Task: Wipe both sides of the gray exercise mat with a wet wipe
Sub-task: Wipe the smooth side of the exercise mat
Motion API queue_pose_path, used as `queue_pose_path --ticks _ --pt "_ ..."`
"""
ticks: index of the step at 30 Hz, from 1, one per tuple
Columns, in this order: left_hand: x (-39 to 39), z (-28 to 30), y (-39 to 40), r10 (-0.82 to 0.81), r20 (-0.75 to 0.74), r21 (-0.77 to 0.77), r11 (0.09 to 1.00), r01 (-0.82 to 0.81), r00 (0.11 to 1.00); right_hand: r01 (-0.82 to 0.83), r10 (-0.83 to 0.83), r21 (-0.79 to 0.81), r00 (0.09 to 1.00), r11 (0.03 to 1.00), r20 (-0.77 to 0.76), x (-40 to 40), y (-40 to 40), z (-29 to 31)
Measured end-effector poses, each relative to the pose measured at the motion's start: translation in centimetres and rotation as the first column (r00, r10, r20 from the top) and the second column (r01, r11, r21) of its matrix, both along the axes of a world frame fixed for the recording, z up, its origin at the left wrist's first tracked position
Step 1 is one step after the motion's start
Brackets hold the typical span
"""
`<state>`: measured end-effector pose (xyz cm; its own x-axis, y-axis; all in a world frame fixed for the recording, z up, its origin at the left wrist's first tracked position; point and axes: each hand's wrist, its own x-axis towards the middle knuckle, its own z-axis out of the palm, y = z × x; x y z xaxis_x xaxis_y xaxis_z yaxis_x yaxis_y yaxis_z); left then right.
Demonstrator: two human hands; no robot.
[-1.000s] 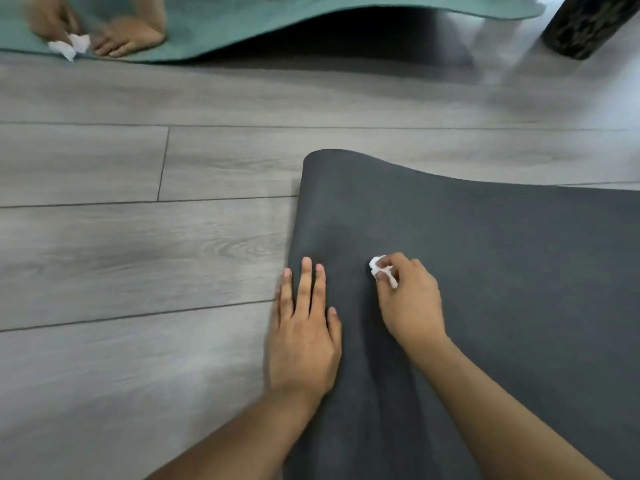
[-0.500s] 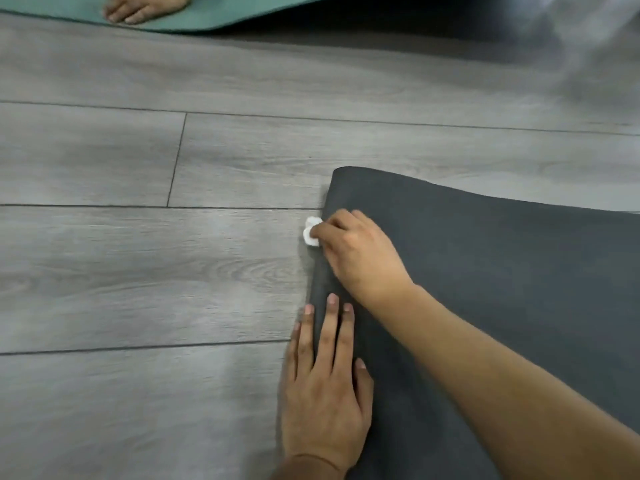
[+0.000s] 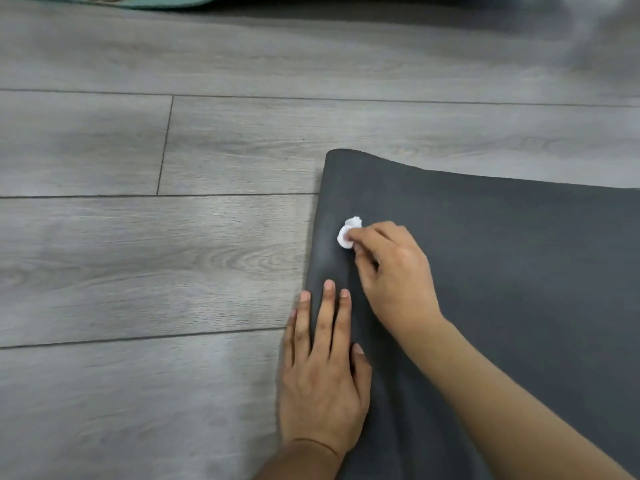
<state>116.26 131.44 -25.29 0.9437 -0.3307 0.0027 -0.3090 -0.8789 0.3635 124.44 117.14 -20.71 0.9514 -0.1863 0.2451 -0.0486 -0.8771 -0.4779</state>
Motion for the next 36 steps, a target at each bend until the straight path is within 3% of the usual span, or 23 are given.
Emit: queue_pose_path --ticks 2,6,8,13,16,18,20,22,26,29,31,33,36 --pt "0.0 0.0 0.0 -0.001 0.005 0.016 1.0 0.001 1.0 -0.052 0.052 -0.023 0.999 0.998 0.003 0.7 -0.4 0.3" --pt "-0.2 0.1 0.1 -0.011 0.005 0.02 1.0 0.011 1.0 0.255 -0.259 0.142 0.966 0.956 0.014 6.6 -1.0 1.0" --pt "-0.1 0.1 0.1 -0.01 0.003 0.022 1.0 0.01 1.0 0.285 -0.288 0.185 0.957 0.94 -0.011 7.8 -0.2 1.0" --pt "0.0 -0.2 0.0 -0.003 -0.001 -0.004 1.0 0.003 1.0 -0.151 0.148 -0.013 0.981 0.988 -0.128 1.9 2.8 0.6" --pt "-0.1 -0.2 0.0 0.003 0.007 -0.029 1.0 -0.003 1.0 -0.249 0.229 -0.139 0.963 0.959 -0.143 0.7 2.2 1.6" --pt "0.0 -0.2 0.0 0.002 0.004 -0.026 1.0 -0.002 1.0 -0.117 0.094 -0.219 0.989 0.969 -0.111 3.3 0.9 1.8" --pt "0.1 0.0 0.0 0.008 0.003 -0.024 1.0 -0.008 1.0 0.063 -0.079 -0.164 0.993 0.984 -0.093 5.6 0.4 2.0" --pt "0.2 0.2 0.0 0.013 0.0 -0.052 0.999 -0.013 1.0 0.083 -0.092 -0.078 0.989 0.993 -0.114 5.6 1.3 1.5" --pt "0.1 0.5 0.2 0.042 -0.061 -0.253 0.966 -0.056 0.997 -0.06 0.047 -0.048 0.974 0.997 -0.223 0.7 2.9 1.7" --pt "0.2 1.5 0.9 0.105 -0.229 -0.503 0.839 -0.209 0.968 0.003 -0.007 -0.022 0.981 1.0 -0.192 -0.2 3.4 1.6" --pt "0.7 2.5 2.3 0.077 -0.199 -0.6 0.779 -0.183 0.977 0.049 -0.051 -0.019 0.979 0.999 -0.199 0.3 3.8 1.2" --pt "1.4 2.7 4.6 0.029 -0.088 -0.525 0.848 -0.071 0.996 0.063 -0.064 -0.011 0.978 0.998 -0.197 0.6 4.1 1.0" --pt "1.6 2.4 8.2 -0.045 -0.087 -0.255 0.967 0.021 0.995 0.101 -0.102 -0.016 0.969 0.995 -0.227 0.7 4.5 1.1"
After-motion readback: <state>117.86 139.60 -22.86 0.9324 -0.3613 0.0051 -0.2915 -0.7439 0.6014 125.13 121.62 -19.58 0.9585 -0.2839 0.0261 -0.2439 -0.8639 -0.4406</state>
